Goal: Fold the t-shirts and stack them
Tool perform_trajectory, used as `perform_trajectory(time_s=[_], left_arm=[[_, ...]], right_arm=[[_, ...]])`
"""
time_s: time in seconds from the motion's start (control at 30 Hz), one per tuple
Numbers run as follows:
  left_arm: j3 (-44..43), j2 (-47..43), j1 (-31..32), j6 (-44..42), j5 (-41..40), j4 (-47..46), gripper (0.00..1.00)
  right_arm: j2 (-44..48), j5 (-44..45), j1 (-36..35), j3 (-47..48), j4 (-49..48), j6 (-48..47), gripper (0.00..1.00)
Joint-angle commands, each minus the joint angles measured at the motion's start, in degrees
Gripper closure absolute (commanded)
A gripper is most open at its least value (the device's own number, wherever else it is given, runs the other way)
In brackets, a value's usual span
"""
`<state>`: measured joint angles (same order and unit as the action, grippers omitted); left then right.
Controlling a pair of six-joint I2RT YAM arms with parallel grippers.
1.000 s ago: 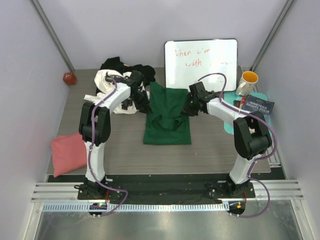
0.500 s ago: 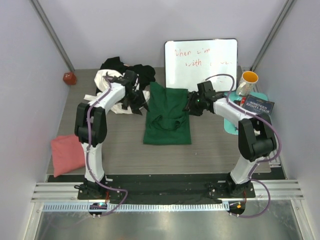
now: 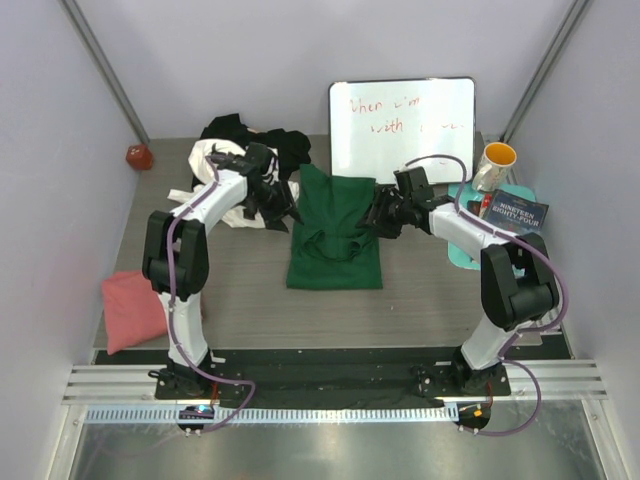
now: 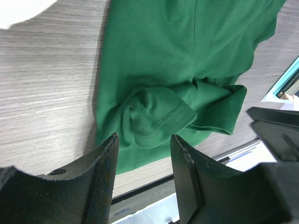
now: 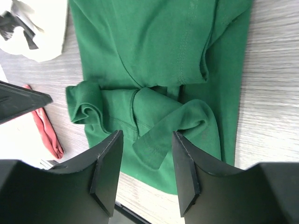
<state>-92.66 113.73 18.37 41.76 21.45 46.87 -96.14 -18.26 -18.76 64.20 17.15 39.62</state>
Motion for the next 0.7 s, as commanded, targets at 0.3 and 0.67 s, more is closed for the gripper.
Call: perform_trajectory(time_s=[0.3,0.67], left_arm=[[-5.3,6.4,1.7,-0.4,2.3,-2.2,0.51],[-5.3,8.8,2.5,-0.9,3.4,-3.2,0.98]], right_arm=[[-4.8,-3.4,-2.6,1.3,-3.1,1.3,0.47],[-5.4,-4.1,-2.7,1.8,-4.1,2.2,0.99]])
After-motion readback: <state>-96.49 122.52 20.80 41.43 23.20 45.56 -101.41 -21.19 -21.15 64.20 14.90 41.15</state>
